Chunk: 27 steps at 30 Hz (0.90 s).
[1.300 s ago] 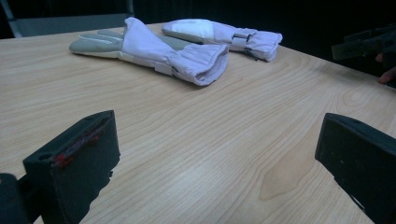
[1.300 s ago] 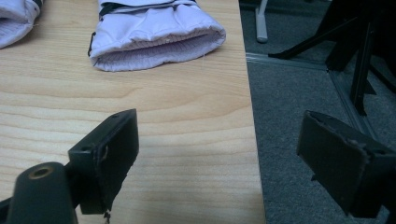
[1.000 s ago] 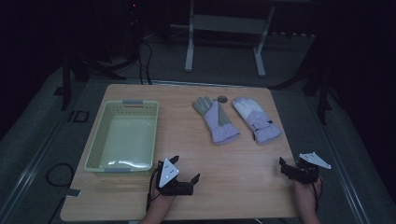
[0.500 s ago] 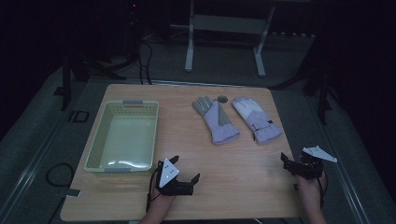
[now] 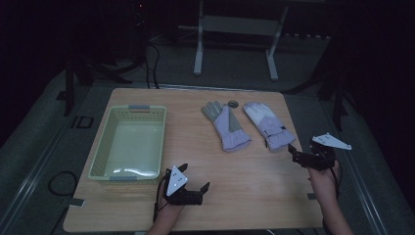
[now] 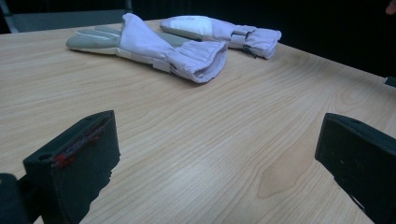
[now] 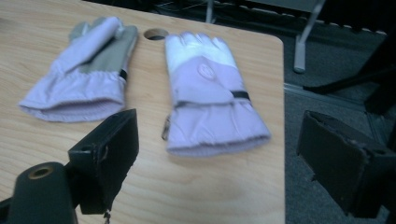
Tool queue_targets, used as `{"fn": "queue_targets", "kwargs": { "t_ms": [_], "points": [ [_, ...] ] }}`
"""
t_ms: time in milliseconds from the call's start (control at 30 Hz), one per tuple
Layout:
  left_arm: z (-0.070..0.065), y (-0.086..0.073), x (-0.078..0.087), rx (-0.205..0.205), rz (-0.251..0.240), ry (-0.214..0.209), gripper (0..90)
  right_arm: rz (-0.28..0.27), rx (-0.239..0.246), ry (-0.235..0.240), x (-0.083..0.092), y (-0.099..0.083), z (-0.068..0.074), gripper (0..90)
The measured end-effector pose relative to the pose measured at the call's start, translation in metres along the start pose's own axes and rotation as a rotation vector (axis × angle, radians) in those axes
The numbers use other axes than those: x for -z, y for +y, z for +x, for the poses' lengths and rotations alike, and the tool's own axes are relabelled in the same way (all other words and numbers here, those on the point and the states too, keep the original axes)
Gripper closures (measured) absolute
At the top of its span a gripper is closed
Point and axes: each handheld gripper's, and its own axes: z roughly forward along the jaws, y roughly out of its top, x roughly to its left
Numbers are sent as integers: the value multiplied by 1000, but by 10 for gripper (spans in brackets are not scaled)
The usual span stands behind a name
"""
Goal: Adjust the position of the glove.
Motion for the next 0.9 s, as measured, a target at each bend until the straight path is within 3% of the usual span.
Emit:
{"fn": "queue_targets", "kwargs": {
  "t_ms": [333,367,633,833,900],
  "points": [
    [-1,0,0,-4,-1,1,1,23,38,63,-16,33,16,133],
    [-1,0,0,-3,-1,0,1,28,33,92,-20,40,20,132],
    [-1,0,0,-3,1,-5,1,27,44,170,-38,61,40,129],
    [-1,0,0,-9,3,-10,0,17,41,278,-61,75,62,128],
    [-1,0,0,-8,3,-11,0,8,51,262,-69,78,69,126]
  ]
}}
